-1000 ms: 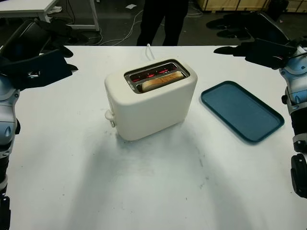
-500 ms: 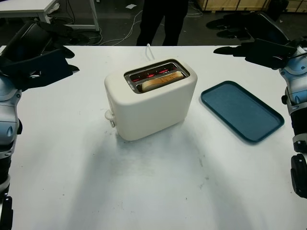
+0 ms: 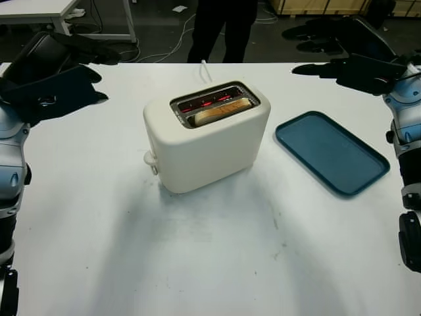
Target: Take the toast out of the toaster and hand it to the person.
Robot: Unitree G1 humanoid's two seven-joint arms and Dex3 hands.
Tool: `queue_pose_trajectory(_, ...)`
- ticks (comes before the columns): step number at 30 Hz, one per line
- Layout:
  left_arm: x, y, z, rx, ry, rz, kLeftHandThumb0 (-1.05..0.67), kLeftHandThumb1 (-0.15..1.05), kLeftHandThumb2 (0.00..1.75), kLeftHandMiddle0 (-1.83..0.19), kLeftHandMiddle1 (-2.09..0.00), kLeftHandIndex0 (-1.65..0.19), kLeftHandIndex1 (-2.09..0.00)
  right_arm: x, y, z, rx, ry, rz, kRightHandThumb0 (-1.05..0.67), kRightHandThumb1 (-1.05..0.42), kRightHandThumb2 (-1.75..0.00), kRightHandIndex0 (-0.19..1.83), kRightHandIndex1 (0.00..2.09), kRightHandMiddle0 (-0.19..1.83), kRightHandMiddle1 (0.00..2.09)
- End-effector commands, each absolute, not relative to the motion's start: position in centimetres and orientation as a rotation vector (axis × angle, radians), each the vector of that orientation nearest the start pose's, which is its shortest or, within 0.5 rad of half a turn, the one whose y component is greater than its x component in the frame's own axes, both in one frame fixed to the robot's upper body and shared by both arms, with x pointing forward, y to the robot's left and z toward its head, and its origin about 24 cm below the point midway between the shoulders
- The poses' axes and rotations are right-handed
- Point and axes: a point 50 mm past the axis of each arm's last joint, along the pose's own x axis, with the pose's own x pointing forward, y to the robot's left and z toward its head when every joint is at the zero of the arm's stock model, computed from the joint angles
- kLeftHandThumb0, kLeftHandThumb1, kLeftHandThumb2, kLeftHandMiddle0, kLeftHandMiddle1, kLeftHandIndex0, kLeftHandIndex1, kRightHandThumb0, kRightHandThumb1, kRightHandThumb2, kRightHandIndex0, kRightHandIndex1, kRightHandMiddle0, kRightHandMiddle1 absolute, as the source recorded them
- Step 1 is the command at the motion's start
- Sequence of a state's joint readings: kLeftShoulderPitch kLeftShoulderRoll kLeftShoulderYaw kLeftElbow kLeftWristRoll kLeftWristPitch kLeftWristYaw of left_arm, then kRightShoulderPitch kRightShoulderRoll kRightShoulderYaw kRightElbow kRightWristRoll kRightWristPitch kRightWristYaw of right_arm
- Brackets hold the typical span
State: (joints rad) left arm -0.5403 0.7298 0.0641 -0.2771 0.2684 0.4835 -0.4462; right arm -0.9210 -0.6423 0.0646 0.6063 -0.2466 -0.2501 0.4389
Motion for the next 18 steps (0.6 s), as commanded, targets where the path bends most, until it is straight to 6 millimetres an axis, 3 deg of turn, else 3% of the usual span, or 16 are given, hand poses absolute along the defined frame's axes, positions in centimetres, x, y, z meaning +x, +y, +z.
queue_pose_trajectory(1,29.71,22.82,25.87,0.951,-0.211,-0.071,0.06,0.83,0.0,-0.67,-0.43,-0.77,-0.04,37.47,-22.06,24.13,-0.936,-0.351,0.309,-0.46,-0.92,-0.04,0.63,0.0,0.59,0.0)
queue_pose_trajectory(11,29.83,22.72,25.91,0.935,-0.226,-0.084,0.11,0.83,0.0,-0.66,-0.43,-0.77,-0.03,37.44,-21.88,24.38,-0.952,-0.372,0.309,-0.48,-0.92,-0.03,0.66,0.01,0.61,0.01)
queue_pose_trajectory(18,29.85,22.71,26.1,0.954,-0.226,-0.079,0.05,0.82,0.01,-0.66,-0.43,-0.77,-0.03,37.52,-21.91,24.49,-0.94,-0.362,0.305,-0.46,-0.92,-0.02,0.65,0.01,0.61,0.01)
